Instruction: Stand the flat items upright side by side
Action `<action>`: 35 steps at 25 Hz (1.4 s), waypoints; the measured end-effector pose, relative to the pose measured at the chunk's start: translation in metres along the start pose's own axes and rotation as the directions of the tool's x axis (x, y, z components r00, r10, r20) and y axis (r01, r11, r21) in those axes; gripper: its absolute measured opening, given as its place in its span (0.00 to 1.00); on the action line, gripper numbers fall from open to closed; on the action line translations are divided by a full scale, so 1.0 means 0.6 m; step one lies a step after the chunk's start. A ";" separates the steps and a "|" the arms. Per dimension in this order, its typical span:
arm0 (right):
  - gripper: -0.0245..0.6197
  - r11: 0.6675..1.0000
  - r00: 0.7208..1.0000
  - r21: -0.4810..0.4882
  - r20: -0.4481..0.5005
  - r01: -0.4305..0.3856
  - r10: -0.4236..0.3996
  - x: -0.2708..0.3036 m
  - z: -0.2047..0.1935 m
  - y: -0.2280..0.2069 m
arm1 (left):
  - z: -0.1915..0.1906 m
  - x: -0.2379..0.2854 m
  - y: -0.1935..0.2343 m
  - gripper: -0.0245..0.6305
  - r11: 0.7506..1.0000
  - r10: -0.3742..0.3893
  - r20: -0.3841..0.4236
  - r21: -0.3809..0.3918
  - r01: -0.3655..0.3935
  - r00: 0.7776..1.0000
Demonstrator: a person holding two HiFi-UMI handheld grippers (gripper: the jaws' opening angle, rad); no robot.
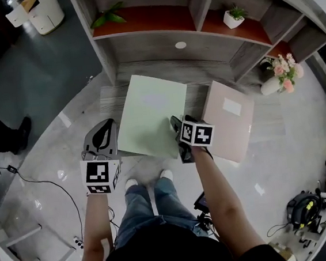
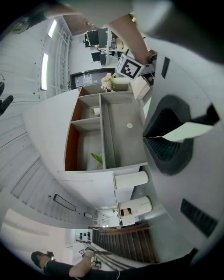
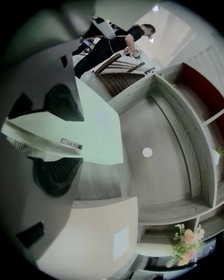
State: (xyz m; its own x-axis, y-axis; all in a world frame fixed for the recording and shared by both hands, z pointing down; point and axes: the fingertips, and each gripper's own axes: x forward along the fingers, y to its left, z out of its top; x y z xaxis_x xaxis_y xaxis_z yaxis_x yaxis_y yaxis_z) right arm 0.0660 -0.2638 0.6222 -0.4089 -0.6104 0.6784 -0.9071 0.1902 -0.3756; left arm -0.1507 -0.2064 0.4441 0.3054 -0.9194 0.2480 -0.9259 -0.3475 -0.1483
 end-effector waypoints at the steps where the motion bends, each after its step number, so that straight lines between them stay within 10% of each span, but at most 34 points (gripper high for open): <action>1: 0.44 1.000 1.000 0.011 -0.016 0.015 -0.015 0.004 -0.008 0.000 | -0.003 0.001 0.002 0.06 1.000 -0.013 -0.004 0.002 0.013 1.000; 8: 0.41 0.965 0.998 0.255 0.013 0.063 -0.068 0.001 -0.037 -0.002 | -0.005 0.008 0.020 0.06 0.996 -0.085 0.004 0.014 0.085 0.996; 19: 0.40 0.947 0.984 0.269 -0.022 0.174 -0.175 -0.034 -0.092 0.032 | -0.004 0.005 0.028 0.06 0.985 -0.171 0.033 0.009 0.170 0.985; 35: 0.56 0.774 0.989 0.626 -0.024 -0.098 0.144 -0.031 -0.217 0.132 | -0.012 0.008 0.011 0.06 0.962 -0.272 0.039 0.025 0.271 0.961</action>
State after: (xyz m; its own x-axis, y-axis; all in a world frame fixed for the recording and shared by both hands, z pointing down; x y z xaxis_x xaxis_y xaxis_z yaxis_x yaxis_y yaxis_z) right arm -0.0112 -0.1371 0.6620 -0.5378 -0.5578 0.6322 -0.5992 -0.2746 -0.7521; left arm -0.1570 -0.2116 0.4512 0.5543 -0.7966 0.2410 -0.8023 -0.5885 -0.0997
